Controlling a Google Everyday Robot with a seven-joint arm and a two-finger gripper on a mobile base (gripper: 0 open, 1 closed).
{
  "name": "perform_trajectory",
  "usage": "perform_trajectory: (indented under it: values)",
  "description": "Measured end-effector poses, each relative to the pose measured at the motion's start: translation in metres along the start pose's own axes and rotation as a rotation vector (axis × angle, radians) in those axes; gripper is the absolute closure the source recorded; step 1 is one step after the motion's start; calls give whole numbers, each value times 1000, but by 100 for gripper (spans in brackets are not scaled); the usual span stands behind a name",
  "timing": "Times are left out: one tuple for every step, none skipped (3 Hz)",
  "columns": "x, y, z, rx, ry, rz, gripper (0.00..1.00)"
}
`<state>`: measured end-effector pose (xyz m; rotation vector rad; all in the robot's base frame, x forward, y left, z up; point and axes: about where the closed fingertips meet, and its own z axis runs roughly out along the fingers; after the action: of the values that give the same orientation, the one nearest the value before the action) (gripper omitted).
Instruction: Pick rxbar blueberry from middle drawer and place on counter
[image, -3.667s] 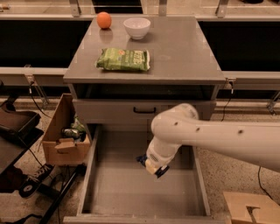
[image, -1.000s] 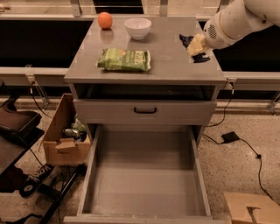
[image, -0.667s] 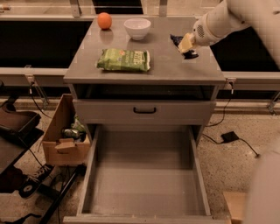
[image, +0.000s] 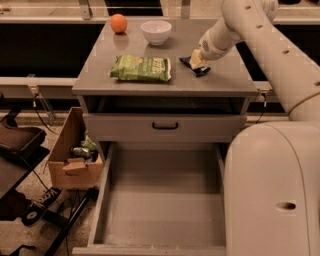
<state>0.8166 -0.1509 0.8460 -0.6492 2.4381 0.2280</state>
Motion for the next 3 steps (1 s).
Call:
perform_trajectory:
  values:
    - [-3, 0, -4, 0, 0, 0, 74]
    - [-3, 0, -4, 0, 0, 0, 52]
    - [-3, 0, -3, 0, 0, 0, 27]
